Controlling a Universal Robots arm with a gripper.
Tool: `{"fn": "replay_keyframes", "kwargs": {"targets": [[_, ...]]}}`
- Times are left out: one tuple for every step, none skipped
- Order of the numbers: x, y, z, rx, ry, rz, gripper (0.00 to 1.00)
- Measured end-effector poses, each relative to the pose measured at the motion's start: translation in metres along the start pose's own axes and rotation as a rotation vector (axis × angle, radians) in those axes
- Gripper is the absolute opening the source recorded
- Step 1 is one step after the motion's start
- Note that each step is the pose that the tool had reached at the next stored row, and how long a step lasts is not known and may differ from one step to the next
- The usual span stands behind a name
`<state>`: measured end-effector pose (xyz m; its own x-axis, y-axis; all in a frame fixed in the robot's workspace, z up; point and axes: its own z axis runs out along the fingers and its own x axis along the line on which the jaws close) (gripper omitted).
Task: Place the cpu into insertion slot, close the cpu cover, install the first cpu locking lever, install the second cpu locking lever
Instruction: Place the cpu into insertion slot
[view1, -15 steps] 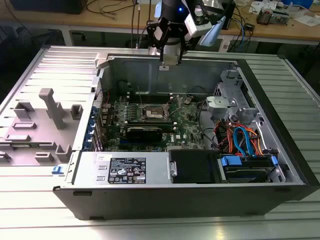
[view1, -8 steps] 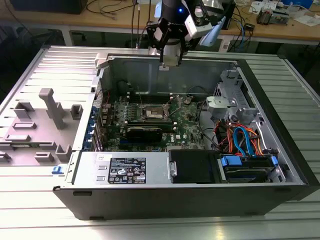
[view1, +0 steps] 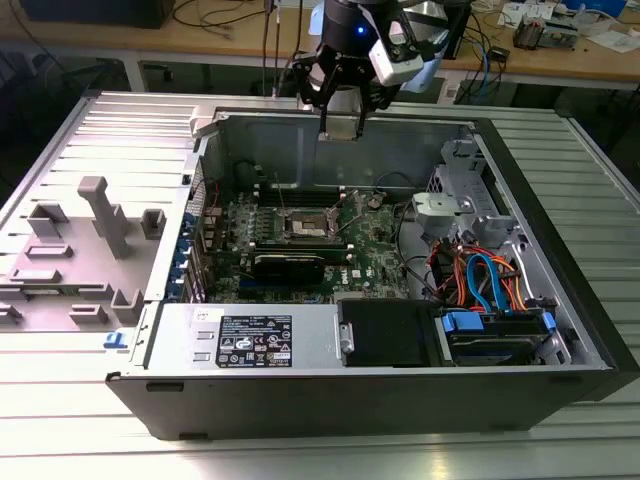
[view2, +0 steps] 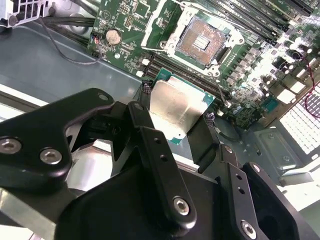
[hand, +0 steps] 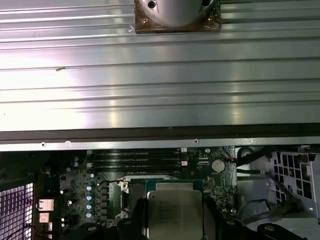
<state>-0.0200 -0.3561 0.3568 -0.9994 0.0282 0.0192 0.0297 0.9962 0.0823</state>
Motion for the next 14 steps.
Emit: {"fn": "replay_keyframes", "kwargs": {"targets": [[0.0000,-0.0008,0.0006,0.0002,0.0000,0.000,0.54],[-0.0001,-0.0016,0.0012,0.0003,-0.0001,0.000,0.54],[-0.0001,-0.0029,0.0021,0.0006,-0.0001,0.000,0.54],[-0.0002,-0.0044,0.0031,0.0010,-0.0001,0.000,0.54],[-0.0002,-0.0059,0.0042,0.0012,-0.0001,0.001,0.54],[-0.0003,-0.0069,0.0056,0.0013,-0.0002,0.001,0.54],[-0.0003,-0.0077,0.0069,0.0016,-0.0002,0.001,0.54],[-0.0004,-0.0079,0.0076,0.0017,-0.0002,0.001,0.54],[-0.0004,-0.0084,0.0088,0.0024,-0.0002,0.001,0.54],[-0.0004,-0.0086,0.0094,0.0026,-0.0002,0.001,0.54],[-0.0004,-0.0088,0.0102,0.0032,-0.0002,0.001,0.54],[-0.0004,-0.0090,0.0110,0.0038,-0.0002,0.001,0.54],[-0.0005,-0.0093,0.0121,0.0043,-0.0003,0.001,0.54],[-0.0005,-0.0095,0.0128,0.0045,-0.0004,0.002,0.54]]}}
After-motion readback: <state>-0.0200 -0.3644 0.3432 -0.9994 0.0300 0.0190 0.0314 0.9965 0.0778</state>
